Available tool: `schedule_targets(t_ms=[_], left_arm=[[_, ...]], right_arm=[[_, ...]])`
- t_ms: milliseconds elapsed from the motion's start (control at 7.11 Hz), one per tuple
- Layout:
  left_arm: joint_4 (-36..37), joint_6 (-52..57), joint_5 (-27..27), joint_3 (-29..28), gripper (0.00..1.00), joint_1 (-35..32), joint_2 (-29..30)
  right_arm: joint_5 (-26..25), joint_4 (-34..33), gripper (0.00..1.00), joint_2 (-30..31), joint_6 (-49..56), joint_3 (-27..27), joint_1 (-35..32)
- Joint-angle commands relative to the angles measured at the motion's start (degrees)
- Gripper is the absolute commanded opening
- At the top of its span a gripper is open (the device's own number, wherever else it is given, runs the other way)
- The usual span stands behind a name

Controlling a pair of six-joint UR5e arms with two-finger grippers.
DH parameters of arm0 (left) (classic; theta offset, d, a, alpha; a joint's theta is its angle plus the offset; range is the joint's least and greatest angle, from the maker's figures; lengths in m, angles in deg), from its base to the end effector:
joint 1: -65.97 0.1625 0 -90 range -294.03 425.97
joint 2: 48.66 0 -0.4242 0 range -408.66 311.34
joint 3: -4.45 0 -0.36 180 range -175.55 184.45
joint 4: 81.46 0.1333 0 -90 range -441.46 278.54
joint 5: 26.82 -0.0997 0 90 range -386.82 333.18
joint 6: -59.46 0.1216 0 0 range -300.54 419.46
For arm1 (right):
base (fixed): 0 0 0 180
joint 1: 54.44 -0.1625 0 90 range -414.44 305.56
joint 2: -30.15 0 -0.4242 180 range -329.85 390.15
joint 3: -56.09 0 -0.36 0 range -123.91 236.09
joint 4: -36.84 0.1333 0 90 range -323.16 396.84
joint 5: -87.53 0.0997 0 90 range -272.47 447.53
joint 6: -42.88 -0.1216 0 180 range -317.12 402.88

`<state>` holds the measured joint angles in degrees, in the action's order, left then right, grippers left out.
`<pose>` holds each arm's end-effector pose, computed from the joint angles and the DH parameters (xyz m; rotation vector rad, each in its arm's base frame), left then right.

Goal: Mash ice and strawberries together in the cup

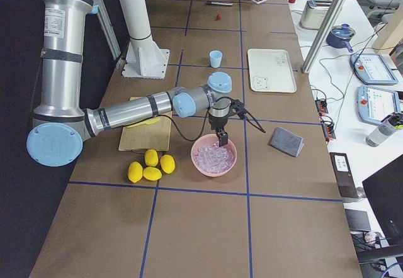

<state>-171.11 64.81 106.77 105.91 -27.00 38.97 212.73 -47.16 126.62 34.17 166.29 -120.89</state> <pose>-0.0727 -0.4467 0.6014 0.1999 0.7470 0.0975 -0.1136 -0.4188 0.5584 0.1521 -0.6803 -0.3542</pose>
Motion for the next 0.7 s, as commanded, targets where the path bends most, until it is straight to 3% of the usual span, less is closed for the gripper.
schedule_targets(t_ms=[0, 563], left_arm=[[0.0, -0.77, 0.0, -0.03, 1.0, 0.08, 0.0], [-0.09, -0.78, 0.0, 0.05, 1.0, 0.08, 0.0]], right_arm=[[1.62, -0.02, 0.99, -1.44, 0.44, -4.79, -0.27], [4.26, -0.02, 0.97, -3.56, 0.09, -11.05, -0.09]])
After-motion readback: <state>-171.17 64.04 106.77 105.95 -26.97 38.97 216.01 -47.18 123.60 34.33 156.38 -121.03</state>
